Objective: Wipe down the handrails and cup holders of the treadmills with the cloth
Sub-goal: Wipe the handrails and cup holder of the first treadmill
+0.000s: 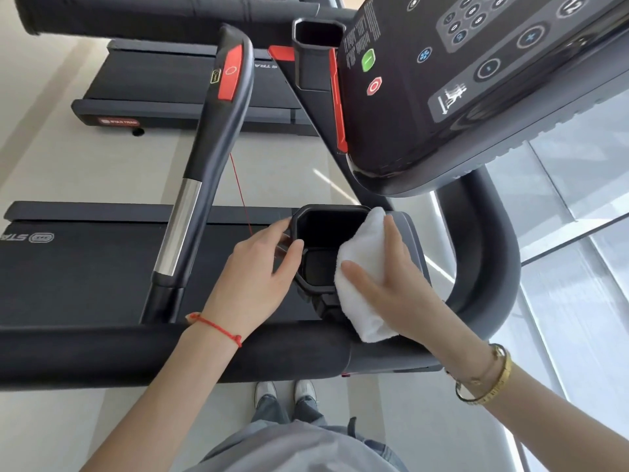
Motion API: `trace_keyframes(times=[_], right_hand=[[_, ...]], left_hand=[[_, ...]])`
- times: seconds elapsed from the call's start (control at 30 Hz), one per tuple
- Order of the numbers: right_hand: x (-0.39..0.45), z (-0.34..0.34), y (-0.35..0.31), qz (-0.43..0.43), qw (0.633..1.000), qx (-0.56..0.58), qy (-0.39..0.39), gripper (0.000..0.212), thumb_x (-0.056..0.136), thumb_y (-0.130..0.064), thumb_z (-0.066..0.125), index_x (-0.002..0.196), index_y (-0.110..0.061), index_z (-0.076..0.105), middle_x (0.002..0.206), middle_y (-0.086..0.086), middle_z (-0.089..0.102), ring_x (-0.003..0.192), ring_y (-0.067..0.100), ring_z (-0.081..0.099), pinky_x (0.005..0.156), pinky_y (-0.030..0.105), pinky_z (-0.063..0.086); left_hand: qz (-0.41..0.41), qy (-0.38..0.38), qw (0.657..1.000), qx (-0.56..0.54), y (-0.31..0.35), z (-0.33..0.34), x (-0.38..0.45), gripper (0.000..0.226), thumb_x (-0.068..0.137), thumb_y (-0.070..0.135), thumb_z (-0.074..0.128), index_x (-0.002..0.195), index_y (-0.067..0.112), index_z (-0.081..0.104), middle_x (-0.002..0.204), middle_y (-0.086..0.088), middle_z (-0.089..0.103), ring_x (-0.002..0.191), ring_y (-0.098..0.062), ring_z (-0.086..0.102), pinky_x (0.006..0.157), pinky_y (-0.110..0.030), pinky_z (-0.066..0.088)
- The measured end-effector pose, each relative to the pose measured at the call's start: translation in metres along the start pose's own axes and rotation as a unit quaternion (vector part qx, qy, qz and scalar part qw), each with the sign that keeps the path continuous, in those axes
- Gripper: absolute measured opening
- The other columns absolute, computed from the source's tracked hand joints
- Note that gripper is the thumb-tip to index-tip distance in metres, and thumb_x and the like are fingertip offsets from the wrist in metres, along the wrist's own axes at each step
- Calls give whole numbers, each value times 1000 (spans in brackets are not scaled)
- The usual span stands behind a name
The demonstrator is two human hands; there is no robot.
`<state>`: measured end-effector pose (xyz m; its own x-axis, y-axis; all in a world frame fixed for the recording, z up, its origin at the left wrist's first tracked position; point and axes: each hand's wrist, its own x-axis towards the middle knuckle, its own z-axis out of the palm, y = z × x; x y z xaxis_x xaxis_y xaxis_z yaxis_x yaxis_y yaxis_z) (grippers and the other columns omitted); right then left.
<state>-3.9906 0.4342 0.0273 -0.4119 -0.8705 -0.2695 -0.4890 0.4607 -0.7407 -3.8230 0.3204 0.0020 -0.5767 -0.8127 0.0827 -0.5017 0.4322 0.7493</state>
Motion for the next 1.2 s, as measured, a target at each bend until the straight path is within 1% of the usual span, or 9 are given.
trace_keyframes(times=[0.13, 0.33, 0.43, 0.57, 0.77, 0.9, 1.0, 1.07, 1.2], right_hand=[[27, -12, -2, -66, 995, -79, 1, 69, 98, -21, 52, 152, -20, 9, 137, 8, 35, 109, 18, 44, 72, 14, 26], [36, -24, 3, -127, 984, -110, -51, 62, 100, -18, 49, 151, -20, 13, 133, 7, 35, 105, 22, 49, 74, 14, 29], [39, -31, 7, -172, 975, -117, -83, 64, 101, -20, 46, 154, -17, 10, 145, 3, 27, 124, 13, 36, 91, 3, 26], [44, -36, 9, -234, 957, -142, -98, 63, 102, -18, 44, 154, -8, 10, 150, 7, 21, 120, -5, 23, 97, -6, 11], [60, -44, 2, -300, 911, -259, -113, 61, 102, -21, 43, 153, -6, 14, 150, 10, 26, 137, 22, 22, 109, 17, 12], [78, -44, -9, -329, 880, -315, -138, 58, 102, -20, 45, 152, -8, 19, 144, 11, 35, 135, 25, 29, 115, 31, 20], [89, -45, -17, -327, 863, -351, -158, 54, 101, -20, 44, 149, -10, 22, 139, 9, 41, 129, 24, 37, 109, 32, 29], [94, -37, -26, -345, 845, -376, -160, 50, 100, -20, 45, 145, -12, 26, 132, 7, 46, 120, 24, 44, 100, 31, 36], [103, -6, -41, -422, 751, -498, -97, 51, 92, -23, 56, 137, -16, 34, 121, 1, 48, 102, 19, 52, 66, 21, 35]], left_hand=[[0, 3, 1000, 5, 2, 0, 0, 42, 97, 39, 47, 136, 26, 53, 104, 15, 64, 93, -1, 62, 85, -21, 49], [2, 1, 1000, 14, 3, 1, 1, 39, 97, 37, 47, 133, 25, 55, 99, 17, 62, 90, 1, 61, 77, -4, 39], [3, 1, 1000, 9, 3, 0, 0, 40, 96, 39, 46, 133, 26, 55, 100, 16, 64, 91, 1, 61, 79, -6, 42], [1, 5, 1000, 10, 4, 0, 0, 39, 97, 38, 47, 133, 27, 55, 100, 17, 64, 91, 1, 62, 82, -14, 46], [2, 1, 1000, 8, 3, 1, 0, 41, 96, 39, 46, 133, 26, 55, 102, 15, 65, 92, 1, 62, 80, -2, 41], [-2, -5, 1000, 7, 3, 1, 0, 43, 95, 41, 44, 134, 26, 54, 102, 13, 65, 93, -2, 63, 82, -8, 43], [-4, -1, 1000, 6, 3, 2, 0, 42, 95, 40, 45, 134, 26, 54, 101, 16, 63, 92, -1, 62, 80, -6, 44], [-2, 0, 1000, 1, 3, 2, 0, 42, 95, 40, 45, 133, 25, 54, 104, 13, 64, 94, -3, 63, 85, -19, 51], [-4, 6, 1000, 2, 2, 2, 0, 40, 94, 44, 43, 127, 25, 56, 103, 8, 66, 92, -12, 65, 82, -40, 56]])
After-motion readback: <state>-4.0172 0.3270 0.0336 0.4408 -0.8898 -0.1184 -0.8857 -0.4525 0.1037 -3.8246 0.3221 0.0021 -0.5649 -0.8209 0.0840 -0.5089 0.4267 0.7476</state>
